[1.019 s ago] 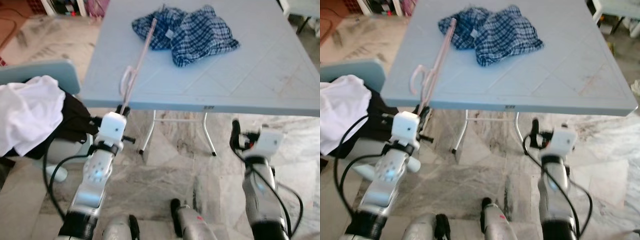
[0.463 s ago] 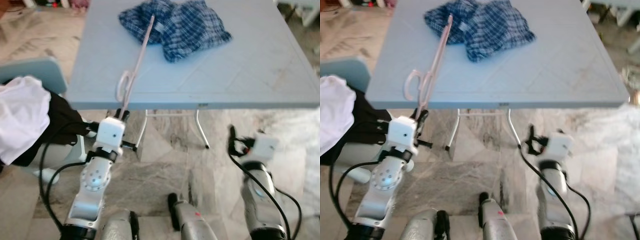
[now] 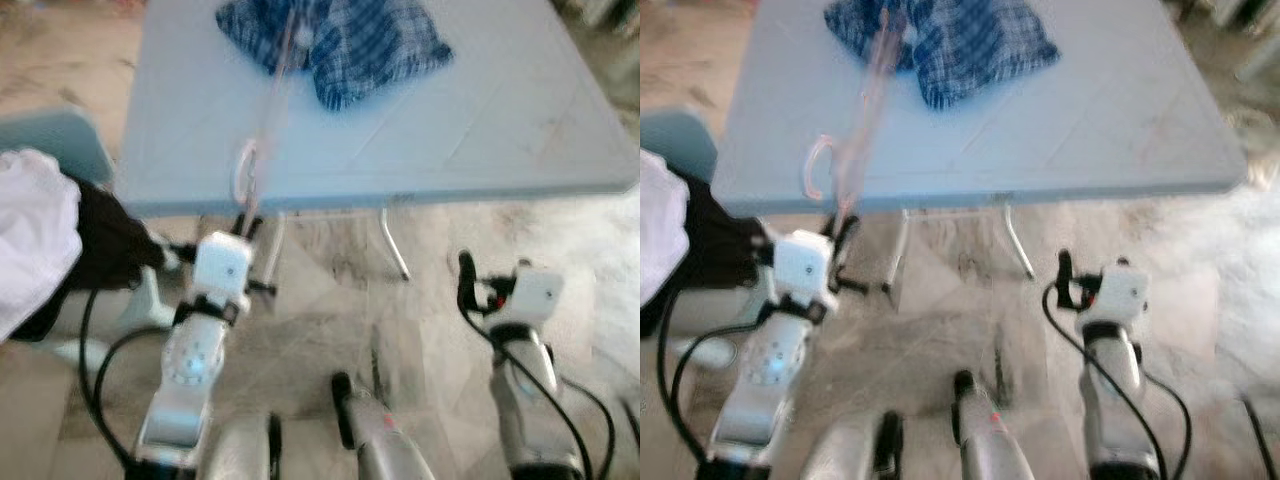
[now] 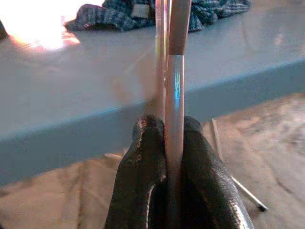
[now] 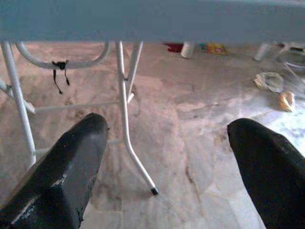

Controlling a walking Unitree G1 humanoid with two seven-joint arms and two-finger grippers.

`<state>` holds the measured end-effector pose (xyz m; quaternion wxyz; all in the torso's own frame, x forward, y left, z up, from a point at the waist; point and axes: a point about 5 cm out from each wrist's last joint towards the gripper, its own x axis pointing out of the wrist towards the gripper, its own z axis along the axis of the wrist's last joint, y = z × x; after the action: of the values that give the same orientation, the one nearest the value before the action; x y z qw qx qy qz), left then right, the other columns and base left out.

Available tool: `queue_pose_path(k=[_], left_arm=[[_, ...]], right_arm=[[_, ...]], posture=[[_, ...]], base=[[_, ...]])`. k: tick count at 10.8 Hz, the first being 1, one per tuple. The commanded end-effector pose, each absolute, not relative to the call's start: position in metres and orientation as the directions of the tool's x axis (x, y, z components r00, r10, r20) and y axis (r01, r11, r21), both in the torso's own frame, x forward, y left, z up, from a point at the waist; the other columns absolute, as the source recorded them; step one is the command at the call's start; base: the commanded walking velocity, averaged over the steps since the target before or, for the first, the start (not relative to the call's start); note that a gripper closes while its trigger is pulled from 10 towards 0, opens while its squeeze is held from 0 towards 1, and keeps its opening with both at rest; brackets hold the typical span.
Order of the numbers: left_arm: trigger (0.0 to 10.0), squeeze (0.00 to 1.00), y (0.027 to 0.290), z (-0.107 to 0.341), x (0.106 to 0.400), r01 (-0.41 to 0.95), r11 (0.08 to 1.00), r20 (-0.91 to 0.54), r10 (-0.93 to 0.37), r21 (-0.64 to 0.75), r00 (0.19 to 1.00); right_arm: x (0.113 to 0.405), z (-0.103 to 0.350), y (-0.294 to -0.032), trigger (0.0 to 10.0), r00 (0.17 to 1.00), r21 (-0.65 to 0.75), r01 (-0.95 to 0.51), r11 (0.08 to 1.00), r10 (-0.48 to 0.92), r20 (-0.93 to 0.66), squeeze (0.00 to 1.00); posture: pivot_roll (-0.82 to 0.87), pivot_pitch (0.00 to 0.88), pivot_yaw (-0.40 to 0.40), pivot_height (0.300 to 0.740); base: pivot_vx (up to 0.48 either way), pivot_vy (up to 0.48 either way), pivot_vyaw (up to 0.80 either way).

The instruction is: Hang hanger

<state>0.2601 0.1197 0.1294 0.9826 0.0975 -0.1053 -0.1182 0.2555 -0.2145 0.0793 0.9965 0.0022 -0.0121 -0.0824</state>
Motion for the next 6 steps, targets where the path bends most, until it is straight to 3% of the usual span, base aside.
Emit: queue_pose_path(k=[1, 6], left_arm=[[10.0, 0.00, 0.1238, 0.1090, 0.2565, 0.219, 0.953, 0.077, -0.239, 0.210, 0.968], [10.0, 0.00, 0.1242, 0.1119, 0.2587, 0.233, 0.946, 0.075, -0.256, 0.227, 0.964]], right_arm=[[0.2509, 0.0758, -0.2163, 10.0, 0.986, 0.004, 0.169, 0.986, -0.169, 0.002, 0.00], [0.2544, 0.0775, -0.2162, 10.0, 0.982, 0.013, 0.188, 0.982, -0.189, 0.009, 0.00]], posture=[[-0.02, 0.366, -0.023, 0.740], [0.00, 0.342, 0.001, 0.740]], base=[[-0.255, 0.304, -0.80], [-0.256, 0.309, 0.00]])
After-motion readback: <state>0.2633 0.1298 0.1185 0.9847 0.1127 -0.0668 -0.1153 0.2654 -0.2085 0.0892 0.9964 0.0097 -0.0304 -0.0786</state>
